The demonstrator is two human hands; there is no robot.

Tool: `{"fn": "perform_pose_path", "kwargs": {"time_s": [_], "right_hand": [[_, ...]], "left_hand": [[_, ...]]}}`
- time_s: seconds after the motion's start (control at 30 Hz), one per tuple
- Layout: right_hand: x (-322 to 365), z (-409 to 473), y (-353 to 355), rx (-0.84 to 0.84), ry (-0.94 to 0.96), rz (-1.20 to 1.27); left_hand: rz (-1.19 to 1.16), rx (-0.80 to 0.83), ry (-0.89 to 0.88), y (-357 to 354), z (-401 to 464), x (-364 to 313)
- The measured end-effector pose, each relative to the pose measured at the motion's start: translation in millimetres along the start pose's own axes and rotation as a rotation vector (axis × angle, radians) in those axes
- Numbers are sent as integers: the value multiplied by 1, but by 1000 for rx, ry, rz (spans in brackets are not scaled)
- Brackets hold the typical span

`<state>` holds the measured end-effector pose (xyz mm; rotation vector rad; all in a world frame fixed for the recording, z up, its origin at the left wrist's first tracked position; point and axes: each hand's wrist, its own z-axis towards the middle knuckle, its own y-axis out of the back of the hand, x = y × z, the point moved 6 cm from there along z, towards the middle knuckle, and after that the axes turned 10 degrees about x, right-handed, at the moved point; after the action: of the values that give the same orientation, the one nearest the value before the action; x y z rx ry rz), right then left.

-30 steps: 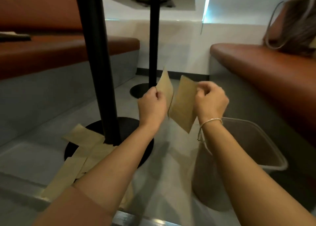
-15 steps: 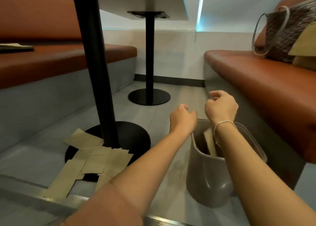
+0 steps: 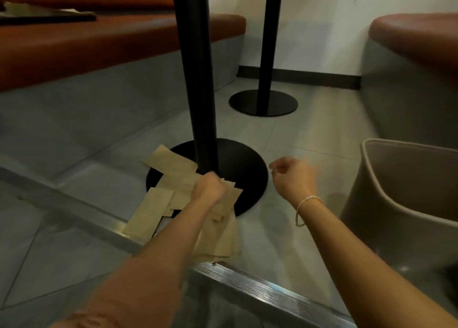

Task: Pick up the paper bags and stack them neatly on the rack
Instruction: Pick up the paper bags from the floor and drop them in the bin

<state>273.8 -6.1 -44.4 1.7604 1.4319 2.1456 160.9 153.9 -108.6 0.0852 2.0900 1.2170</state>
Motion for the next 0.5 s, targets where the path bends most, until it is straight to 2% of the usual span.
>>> {"fn": "perform_pose_path", "kwargs": {"time_s": [0.07, 0.2, 0.33, 0.5], "right_hand": [[-11, 4, -22, 56, -14, 0], [-35, 8, -62, 183, -58, -86], [-55, 13, -99, 298, -132, -114], [-71, 21, -148, 433, -233, -78]], "left_hand": [[115, 40, 76, -9, 12, 38], [175, 78, 138, -24, 32, 85], [140, 18, 118, -30, 47, 98], [220, -44, 99, -38, 64, 110]]}}
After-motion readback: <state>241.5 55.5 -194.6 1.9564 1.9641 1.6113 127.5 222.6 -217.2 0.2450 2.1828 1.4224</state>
